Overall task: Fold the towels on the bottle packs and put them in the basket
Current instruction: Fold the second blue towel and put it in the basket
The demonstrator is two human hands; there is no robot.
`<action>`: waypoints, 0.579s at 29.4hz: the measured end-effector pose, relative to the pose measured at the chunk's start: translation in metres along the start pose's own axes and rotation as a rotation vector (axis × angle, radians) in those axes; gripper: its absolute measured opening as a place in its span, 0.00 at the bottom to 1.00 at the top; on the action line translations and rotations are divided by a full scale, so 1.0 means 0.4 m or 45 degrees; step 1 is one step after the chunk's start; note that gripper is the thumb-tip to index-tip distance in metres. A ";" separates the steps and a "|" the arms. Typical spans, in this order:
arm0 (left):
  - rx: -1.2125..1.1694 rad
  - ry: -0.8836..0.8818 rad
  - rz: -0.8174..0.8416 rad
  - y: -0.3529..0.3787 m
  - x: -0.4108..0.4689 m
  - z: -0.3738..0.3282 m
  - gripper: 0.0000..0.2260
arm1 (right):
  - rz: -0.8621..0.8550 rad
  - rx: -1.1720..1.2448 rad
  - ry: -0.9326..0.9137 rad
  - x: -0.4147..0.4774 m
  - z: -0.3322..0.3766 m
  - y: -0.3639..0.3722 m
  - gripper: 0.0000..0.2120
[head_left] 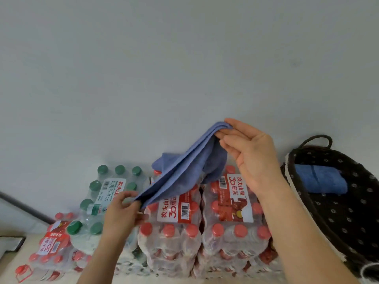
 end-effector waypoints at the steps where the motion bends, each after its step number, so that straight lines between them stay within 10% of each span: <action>1: -0.154 -0.031 -0.013 -0.029 0.007 -0.016 0.05 | -0.002 -0.188 -0.073 0.005 0.014 0.000 0.14; 8: -0.764 0.176 0.129 -0.219 0.016 -0.157 0.09 | -0.094 -1.080 -0.797 0.005 0.109 0.037 0.07; 17: -0.572 0.488 -0.023 -0.384 -0.026 -0.224 0.17 | 0.099 -0.717 -0.654 -0.146 0.141 0.130 0.05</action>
Point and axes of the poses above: each hand's wrist, its own x-axis towards the middle knuckle, its own y-axis out of the palm, z = x × y, the point moved 4 cm from there along x, towards the middle knuckle, and after that the axes turned 12 degrees about x, right-handed, at the moved point
